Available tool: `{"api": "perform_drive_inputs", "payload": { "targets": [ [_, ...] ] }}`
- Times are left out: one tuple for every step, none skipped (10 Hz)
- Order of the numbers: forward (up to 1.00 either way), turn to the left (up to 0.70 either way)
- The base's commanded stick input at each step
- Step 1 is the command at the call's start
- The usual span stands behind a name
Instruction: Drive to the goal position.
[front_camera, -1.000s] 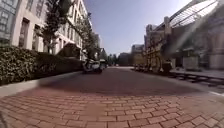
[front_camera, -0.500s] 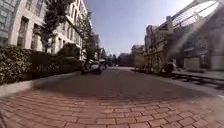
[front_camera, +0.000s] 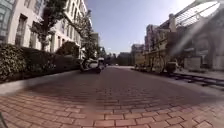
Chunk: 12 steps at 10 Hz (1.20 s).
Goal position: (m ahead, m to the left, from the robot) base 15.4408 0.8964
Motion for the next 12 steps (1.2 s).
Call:
{"api": "perform_drive_inputs", "payload": {
  "targets": [
    [0.70,0.00],
    [0.70,0.00],
    [0.70,0.00],
    [0.70,0.00],
    [0.70,0.00],
    [0.70,0.00],
    [0.70,0.00],
    [0.70,0.00],
    [0.70,0.00],
    [0.70,0.00],
    [0.70,0.00],
    [0.70,0.00]
  ]
}}
